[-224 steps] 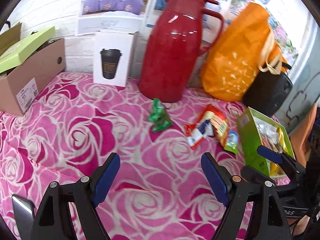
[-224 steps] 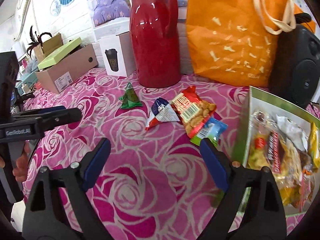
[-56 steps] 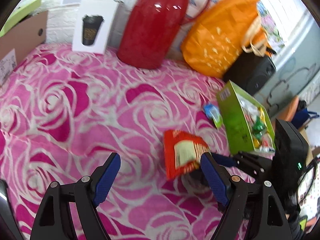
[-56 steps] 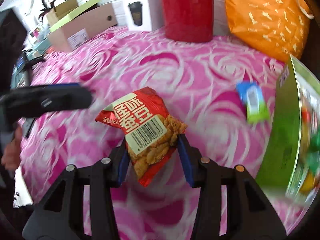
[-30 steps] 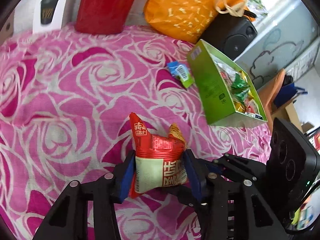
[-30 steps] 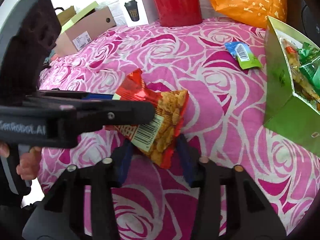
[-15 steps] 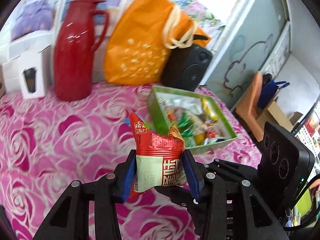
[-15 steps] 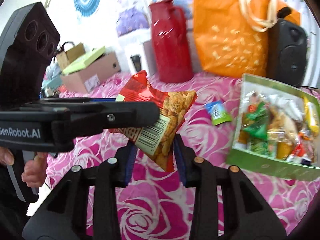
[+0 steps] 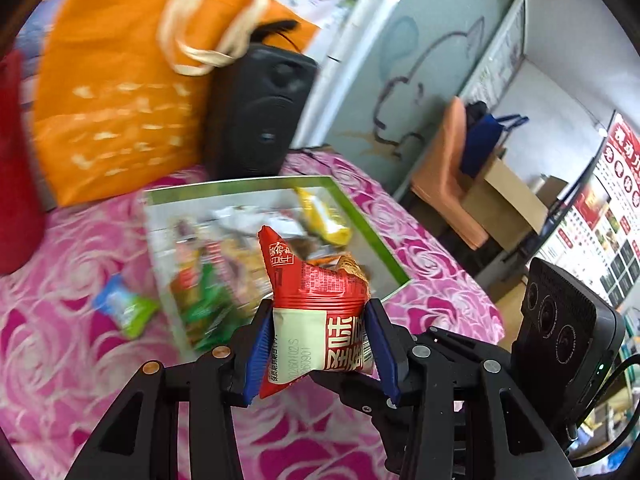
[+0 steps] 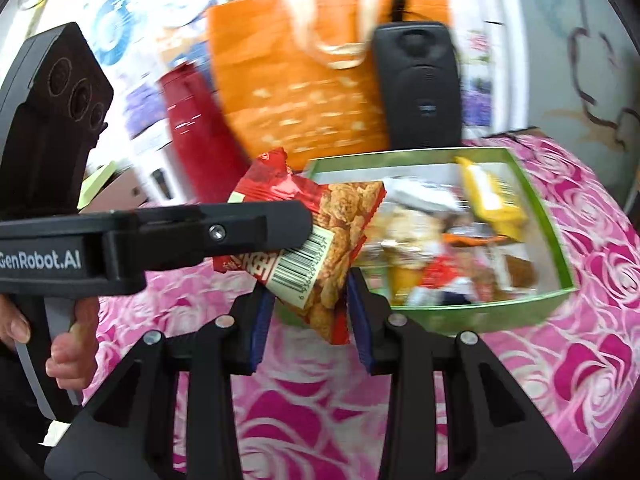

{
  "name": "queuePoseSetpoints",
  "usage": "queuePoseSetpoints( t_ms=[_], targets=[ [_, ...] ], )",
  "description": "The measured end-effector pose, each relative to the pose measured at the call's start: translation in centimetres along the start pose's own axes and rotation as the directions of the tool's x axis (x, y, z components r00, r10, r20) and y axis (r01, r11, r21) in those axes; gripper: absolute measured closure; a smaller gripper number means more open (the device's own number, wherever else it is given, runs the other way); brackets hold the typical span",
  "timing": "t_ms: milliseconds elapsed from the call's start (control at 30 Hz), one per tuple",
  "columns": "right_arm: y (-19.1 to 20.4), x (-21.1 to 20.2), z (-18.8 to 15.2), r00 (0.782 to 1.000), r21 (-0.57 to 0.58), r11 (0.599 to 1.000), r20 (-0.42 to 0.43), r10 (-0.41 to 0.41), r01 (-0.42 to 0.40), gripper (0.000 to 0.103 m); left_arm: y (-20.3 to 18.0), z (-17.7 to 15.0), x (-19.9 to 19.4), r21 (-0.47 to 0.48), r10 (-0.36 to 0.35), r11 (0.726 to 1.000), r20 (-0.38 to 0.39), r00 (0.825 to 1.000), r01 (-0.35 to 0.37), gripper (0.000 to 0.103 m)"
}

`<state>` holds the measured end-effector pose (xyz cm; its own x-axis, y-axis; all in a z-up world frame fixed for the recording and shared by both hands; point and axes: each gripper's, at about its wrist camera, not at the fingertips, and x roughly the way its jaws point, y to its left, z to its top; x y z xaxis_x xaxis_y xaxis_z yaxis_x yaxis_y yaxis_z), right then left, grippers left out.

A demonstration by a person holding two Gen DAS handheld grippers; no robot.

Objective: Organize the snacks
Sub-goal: 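Carry the red bag held by both tools over the green box, then open both tools to drop the red bag into the box, then move the left tool to the small blue-green pack on the cloth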

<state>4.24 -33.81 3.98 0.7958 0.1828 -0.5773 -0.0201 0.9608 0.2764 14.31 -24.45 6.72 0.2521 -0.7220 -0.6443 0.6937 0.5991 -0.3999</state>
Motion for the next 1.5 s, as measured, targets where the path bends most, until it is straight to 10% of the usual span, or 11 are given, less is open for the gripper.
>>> queuePoseSetpoints(
  t_ms=[467,567,633,1067,1500],
  targets=[
    [-7.7,2.9,0.9,0.995,0.072,0.992,0.005,-0.102,0.102,0.059,-1.0,3.3,8.7,0.044,0.011,0.999,-0.080,0.997,-0.007,0.054],
    [-7.7,3.6,0.7,0.981,0.021,0.981,0.013,-0.194,0.193,0.045,0.0,3.1,9.4,0.045,0.111,0.993,-0.105,0.988,-0.107,0.031],
    [-7.7,3.6,0.5,0.977,0.009,0.978,0.032,-0.210,0.210,0.012,0.7,2.8,8.9,0.039,0.135,0.990,-0.090,0.987,-0.132,0.024],
    [-6.6,1.7,0.9,0.974,0.052,0.973,0.029,-0.225,0.223,0.005,1.0,1.9,4.5,0.052,0.174,0.984,-0.055,0.983,-0.171,0.020],
    [1.7,1.0,0.1,0.999,-0.054,0.998,0.003,-0.037,0.037,0.005,6.8,-4.1,-4.6,-0.088,0.286,0.955,0.026,0.958,-0.283,0.019]
  ],
)
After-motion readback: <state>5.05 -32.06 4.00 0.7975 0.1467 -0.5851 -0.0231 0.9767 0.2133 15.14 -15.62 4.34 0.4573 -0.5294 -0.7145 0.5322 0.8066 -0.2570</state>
